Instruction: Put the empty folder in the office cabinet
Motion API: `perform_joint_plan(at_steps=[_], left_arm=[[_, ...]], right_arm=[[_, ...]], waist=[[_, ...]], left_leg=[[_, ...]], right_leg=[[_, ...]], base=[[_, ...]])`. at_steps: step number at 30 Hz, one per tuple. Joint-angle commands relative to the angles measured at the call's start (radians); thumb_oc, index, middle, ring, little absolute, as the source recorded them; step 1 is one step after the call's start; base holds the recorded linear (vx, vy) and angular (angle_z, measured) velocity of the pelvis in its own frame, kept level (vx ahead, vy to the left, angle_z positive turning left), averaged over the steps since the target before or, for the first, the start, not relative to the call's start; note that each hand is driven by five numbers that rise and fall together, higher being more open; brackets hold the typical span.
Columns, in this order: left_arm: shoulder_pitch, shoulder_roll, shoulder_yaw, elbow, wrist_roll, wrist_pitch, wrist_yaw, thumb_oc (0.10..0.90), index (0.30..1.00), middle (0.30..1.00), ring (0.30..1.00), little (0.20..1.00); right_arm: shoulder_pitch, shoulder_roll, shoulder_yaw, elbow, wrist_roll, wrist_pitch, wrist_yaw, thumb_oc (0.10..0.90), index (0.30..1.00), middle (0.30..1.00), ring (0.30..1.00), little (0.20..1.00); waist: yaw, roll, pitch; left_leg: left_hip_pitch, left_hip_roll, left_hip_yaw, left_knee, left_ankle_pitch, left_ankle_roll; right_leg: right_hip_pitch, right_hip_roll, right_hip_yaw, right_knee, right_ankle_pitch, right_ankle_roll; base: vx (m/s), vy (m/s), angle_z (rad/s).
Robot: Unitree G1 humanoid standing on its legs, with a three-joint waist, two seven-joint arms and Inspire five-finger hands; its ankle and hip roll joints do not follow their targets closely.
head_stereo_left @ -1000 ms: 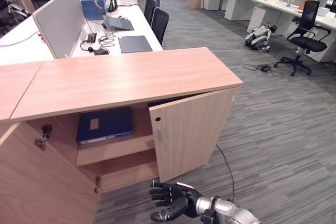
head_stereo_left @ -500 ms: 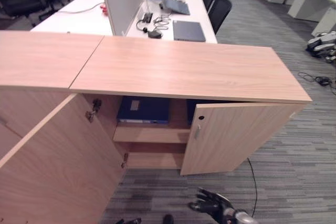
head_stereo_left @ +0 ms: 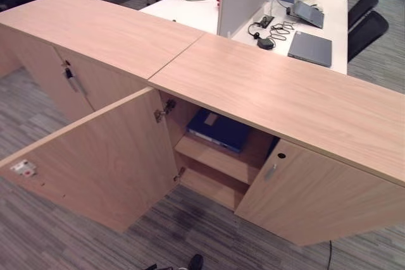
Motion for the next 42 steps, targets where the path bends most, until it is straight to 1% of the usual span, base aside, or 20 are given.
perform_joint_plan(at_steps=[1, 3, 5, 6, 7, 10, 12, 15, 17, 18, 19, 20, 21, 22, 23, 26, 27, 29, 33, 42], left_arm=[[-0.067, 0.019, 0.031, 0.036, -0.032, 0.002, -0.011, 0.8, 0.9, 0.9, 0.9, 0.9], [-0.089, 0.02, 0.039, 0.021, -0.055, -0.002, 0.007, 0.8, 0.9, 0.9, 0.9, 0.9], [-0.093, 0.017, 0.038, 0.016, -0.051, -0.005, 0.019, 0.8, 0.9, 0.9, 0.9, 0.9], [-0.093, 0.017, 0.039, 0.016, -0.051, -0.005, 0.019, 0.8, 0.9, 0.9, 0.9, 0.9], [-0.082, 0.021, 0.039, 0.018, -0.024, -0.002, 0.027, 0.8, 0.9, 0.9, 0.9, 0.9], [-0.048, 0.055, 0.086, 0.042, 0.002, -0.009, 0.045, 0.8, 0.9, 0.9, 0.9, 0.9], [-0.044, 0.083, 0.105, 0.041, 0.024, -0.026, 0.055, 0.8, 0.9, 0.9, 0.9, 0.9], [-0.047, 0.15, 0.131, 0.024, 0.052, -0.034, 0.064, 0.8, 0.9, 0.9, 0.9, 0.9], [-0.043, 0.187, 0.143, 0.016, 0.065, -0.036, 0.063, 0.8, 0.9, 0.9, 0.9, 0.9], [-0.054, 0.255, 0.159, -0.011, 0.089, -0.047, 0.07, 0.8, 0.9, 0.9, 0.9, 0.9], [-0.08, 0.517, 0.206, 0.007, 0.124, -0.021, 0.003, 0.8, 0.9, 0.9, 0.9, 0.9], [-0.056, 0.581, 0.237, -0.027, 0.1, -0.042, -0.016, 0.8, 0.9, 0.9, 0.9, 0.9], [-0.115, 0.676, 0.231, -0.028, 0.156, -0.018, 0.011, 0.8, 0.9, 0.9, 0.9, 0.9], [-0.124, 0.68, 0.225, -0.024, 0.157, -0.017, 0.01, 0.8, 0.9, 0.9, 0.9, 0.9], [-0.325, 0.742, 0.074, 0.01, 0.281, -0.027, 0.033, 0.8, 0.9, 0.9, 0.9, 0.9], [-0.428, 0.681, 0.029, -0.003, 0.271, -0.019, 0.047, 0.8, 0.9, 0.9, 0.9, 0.9], [-0.431, 0.681, 0.027, -0.002, 0.271, -0.019, 0.047, 0.8, 0.9, 0.9, 0.9, 0.9], [-0.557, 0.715, -0.085, -0.041, 0.36, -0.02, 0.075, 0.8, 0.9, 0.9, 0.9, 0.9], [-0.678, 0.703, -0.192, -0.071, 0.414, -0.023, 0.092, 0.8, 0.9, 0.9, 0.9, 0.9], [-0.97, 0.66, -0.408, -0.02, 0.426, -0.028, 0.067, 0.8, 0.9, 0.9, 0.9, 0.9]], right_arm=[[0.076, -0.011, 0.037, 0.062, -0.103, 0.048, 0.001, 0.8, 0.9, 0.9, 0.9, 0.9], [0.038, -0.056, 0.008, 0.047, -0.106, 0.046, -0.018, 0.8, 0.9, 0.9, 0.9, 0.9], [0.013, -0.072, -0.005, 0.033, -0.091, 0.045, -0.022, 0.8, 0.9, 0.9, 0.9, 0.9], [0.013, -0.072, -0.005, 0.033, -0.091, 0.045, -0.022, 0.8, 0.9, 0.9, 0.9, 0.9], [-0.002, -0.085, -0.013, 0.033, -0.077, 0.047, -0.026, 0.8, 0.9, 0.9, 0.9, 0.9], [-0.023, -0.11, -0.027, 0.048, -0.075, 0.053, -0.019, 0.8, 0.9, 0.9, 0.9, 0.9], [-0.017, -0.114, -0.023, 0.049, -0.085, 0.05, -0.012, 0.8, 0.9, 0.9, 0.9, 0.9], [0.003, -0.117, -0.033, 0.053, -0.09, 0.049, -0.006, 0.8, 0.9, 0.9, 0.9, 0.9], [0.006, -0.127, -0.048, 0.053, -0.084, 0.052, -0.004, 0.8, 0.9, 0.9, 0.9, 0.9], [0.007, -0.139, -0.06, 0.048, -0.077, 0.052, -0.002, 0.8, 0.9, 0.9, 0.9, 0.9], [0.006, -0.187, -0.074, 0.041, -0.076, 0.052, 0.026, 0.8, 0.9, 0.9, 0.9, 0.9], [0.026, -0.197, -0.091, 0.038, -0.083, 0.053, 0.029, 0.8, 0.9, 0.9, 0.9, 0.9], [0.031, -0.21, -0.08, 0.031, -0.086, 0.065, 0.041, 0.8, 0.9, 0.9, 0.9, 0.9], [0.03, -0.207, -0.083, 0.031, -0.086, 0.066, 0.042, 0.8, 0.9, 0.9, 0.9, 0.9], [0.003, -0.188, -0.021, 0.023, -0.125, 0.06, 0.046, 0.8, 0.9, 0.9, 0.9, 0.9], [0.006, -0.165, 0.006, -0.008, -0.157, 0.065, 0.032, 0.8, 0.9, 0.9, 0.9, 0.9], [0.006, -0.164, 0.004, -0.009, -0.157, 0.066, 0.032, 0.8, 0.9, 0.9, 0.9, 0.9], [0.002, -0.169, 0.04, -0.012, -0.211, 0.074, 0.053, 0.8, 0.9, 0.9, 0.9, 0.9], [-0.025, -0.163, 0.053, -0.025, -0.194, 0.074, 0.046, 0.8, 0.9, 0.9, 0.9, 0.9], [-0.018, -0.146, 0.078, -0.018, -0.195, 0.073, 0.04, 0.8, 0.9, 0.9, 0.9, 0.9]], waist=[[0.022, 0.023, 0.073], [0.035, 0.03, 0.109], [0.022, 0.025, 0.111], [0.025, 0.025, 0.111], [0.019, 0.024, 0.101], [0.018, 0.035, 0.076], [0.007, 0.047, 0.061], [0.0, 0.065, 0.029], [-0.001, 0.069, 0.021], [-0.006, 0.075, 0.01], [-0.007, 0.088, 0.004], [-0.003, 0.091, 0.003], [-0.016, 0.097, -0.004], [-0.013, 0.094, -0.002], [-0.038, 0.094, -0.009], [-0.069, 0.09, -0.016], [-0.068, 0.09, -0.016], [-0.082, 0.091, -0.022], [-0.096, 0.088, -0.021], [-0.141, 0.073, -0.022]], left_leg=[[-0.02, 0.037, 0.091, 0.027, -0.057, -0.03], [-0.084, 0.065, 0.199, 0.103, -0.073, -0.045], [-0.099, 0.135, 0.406, 0.136, -0.079, -0.025], [-0.098, 0.136, 0.409, 0.137, -0.08, -0.025], [-0.081, 0.188, 0.503, 0.164, -0.098, -0.03], [-0.027, 0.213, 0.477, 0.163, -0.126, -0.05], [0.016, 0.219, 0.459, 0.111, -0.115, -0.06], [0.062, 0.2, 0.472, -0.006, -0.086, -0.069], [0.065, 0.196, 0.475, -0.015, -0.086, -0.072], [0.068, 0.186, 0.483, -0.017, -0.094, -0.071], [0.073, 0.185, 0.49, -0.017, -0.1, -0.071], [0.073, 0.179, 0.491, -0.017, -0.104, -0.071], [0.075, 0.174, 0.496, -0.017, -0.11, -0.067], [0.075, 0.174, 0.496, -0.017, -0.111, -0.067], [0.081, 0.17, 0.523, -0.017, -0.118, -0.061], [0.09, 0.152, 0.545, -0.017, -0.137, -0.044], [0.091, 0.152, 0.546, -0.017, -0.138, -0.044], [0.099, 0.129, 0.554, -0.017, -0.157, -0.025], [0.112, 0.111, 0.569, -0.017, -0.174, -0.007], [0.133, 0.091, 0.624, -0.017, -0.2, 0.023]], right_leg=[[-0.003, -0.029, 0.003, 0.068, -0.083, 0.023], [0.005, -0.039, -0.024, 0.065, -0.103, 0.026], [0.002, -0.058, -0.054, 0.06, -0.088, 0.032], [0.001, -0.058, -0.051, 0.061, -0.088, 0.032], [0.001, -0.063, -0.062, 0.054, -0.081, 0.027], [0.007, -0.069, -0.053, 0.049, -0.081, 0.018], [0.006, -0.063, -0.05, 0.044, -0.082, 0.019], [0.009, -0.051, -0.063, 0.027, -0.072, 0.027], [0.01, -0.052, -0.066, 0.018, -0.064, 0.032], [0.01, -0.056, -0.064, 0.006, -0.047, 0.042], [0.01, -0.058, -0.058, 0.005, -0.04, 0.05], [0.004, -0.065, -0.055, 0.005, -0.029, 0.059], [0.001, -0.071, -0.051, 0.004, -0.019, 0.067], [0.001, -0.071, -0.051, 0.004, -0.019, 0.068], [-0.006, -0.078, -0.034, 0.003, -0.008, 0.076], [-0.014, -0.093, -0.008, 0.004, 0.012, 0.09], [-0.014, -0.094, -0.008, 0.004, 0.013, 0.091], [-0.018, -0.111, 0.005, 0.005, 0.029, 0.108], [-0.021, -0.124, 0.026, 0.007, 0.044, 0.124], [-0.048, -0.138, 0.079, 0.006, 0.081, 0.154]], base=[[-0.04, -0.107, 0.48], [-0.08, -0.056, 0.74], [-0.09, 0.044, 0.8], [-0.04, 0.024, 0.78], [0.01, 0.012, 0.61], [0.06, 0.042, 0.29], [0.06, 0.069, 0.07], [0.06, 0.09, 0.19], [0.03, 0.113, 0.24], [0.03, 0.147, 0.13], [0.02, 0.209, 0.09], [0.01, 0.171, 0.02], [-0.01, 0.127, -0.05], [0.01, 0.148, -0.05], [0.01, 0.141, -0.04], [0.0, 0.154, -0.27], [0.01, 0.143, -0.68], [0.02, 0.176, -0.52], [0.01, 0.11, -0.22], [-0.01, 0.079, -0.17]])
